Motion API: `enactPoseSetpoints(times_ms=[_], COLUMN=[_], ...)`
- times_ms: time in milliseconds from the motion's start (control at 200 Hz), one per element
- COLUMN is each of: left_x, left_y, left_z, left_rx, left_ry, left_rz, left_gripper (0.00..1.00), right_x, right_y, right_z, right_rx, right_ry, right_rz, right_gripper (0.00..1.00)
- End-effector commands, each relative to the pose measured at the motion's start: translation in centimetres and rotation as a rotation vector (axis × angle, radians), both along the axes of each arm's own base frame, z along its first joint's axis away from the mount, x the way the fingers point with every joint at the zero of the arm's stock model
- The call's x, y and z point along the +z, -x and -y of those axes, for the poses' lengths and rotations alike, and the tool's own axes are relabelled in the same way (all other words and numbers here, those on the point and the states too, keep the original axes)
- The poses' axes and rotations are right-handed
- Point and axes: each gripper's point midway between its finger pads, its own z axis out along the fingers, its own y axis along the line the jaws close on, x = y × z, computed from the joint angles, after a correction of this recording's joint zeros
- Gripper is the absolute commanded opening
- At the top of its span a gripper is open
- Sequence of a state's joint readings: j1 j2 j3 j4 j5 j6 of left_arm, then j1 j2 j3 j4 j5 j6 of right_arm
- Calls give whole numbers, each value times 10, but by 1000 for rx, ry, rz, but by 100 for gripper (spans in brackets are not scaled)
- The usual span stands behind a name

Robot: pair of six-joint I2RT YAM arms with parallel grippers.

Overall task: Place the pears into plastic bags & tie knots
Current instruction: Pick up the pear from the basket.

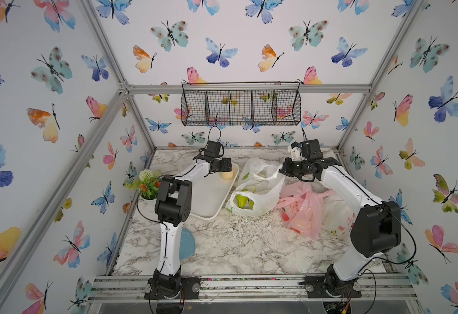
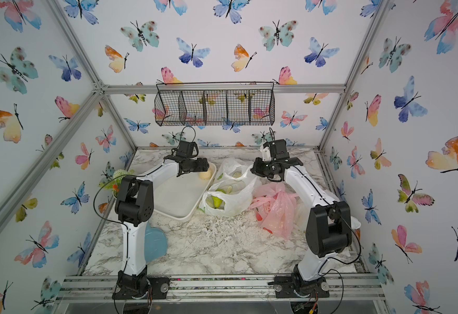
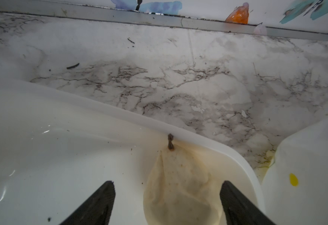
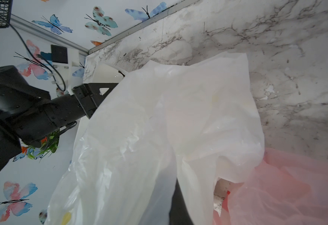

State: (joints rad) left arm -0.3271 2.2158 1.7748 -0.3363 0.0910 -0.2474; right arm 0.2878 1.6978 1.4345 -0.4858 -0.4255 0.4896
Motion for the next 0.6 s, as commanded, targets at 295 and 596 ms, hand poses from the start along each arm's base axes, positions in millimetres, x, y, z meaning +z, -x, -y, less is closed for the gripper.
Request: enactPoseSetpoints(times_ms=[295, 596], left_x=[-9, 133], left_y=[6, 83], left_z=[28, 19], left_rx=[-75, -152], left_ry=[66, 287], left_rz=[-70, 167], left_gripper=[50, 36], right_x=[4, 2], right_y=[4, 5], right_z=[3, -1], right_rx=[1, 10], right_ry=[6, -16], right_rz=[13, 5], right_gripper=[2, 2])
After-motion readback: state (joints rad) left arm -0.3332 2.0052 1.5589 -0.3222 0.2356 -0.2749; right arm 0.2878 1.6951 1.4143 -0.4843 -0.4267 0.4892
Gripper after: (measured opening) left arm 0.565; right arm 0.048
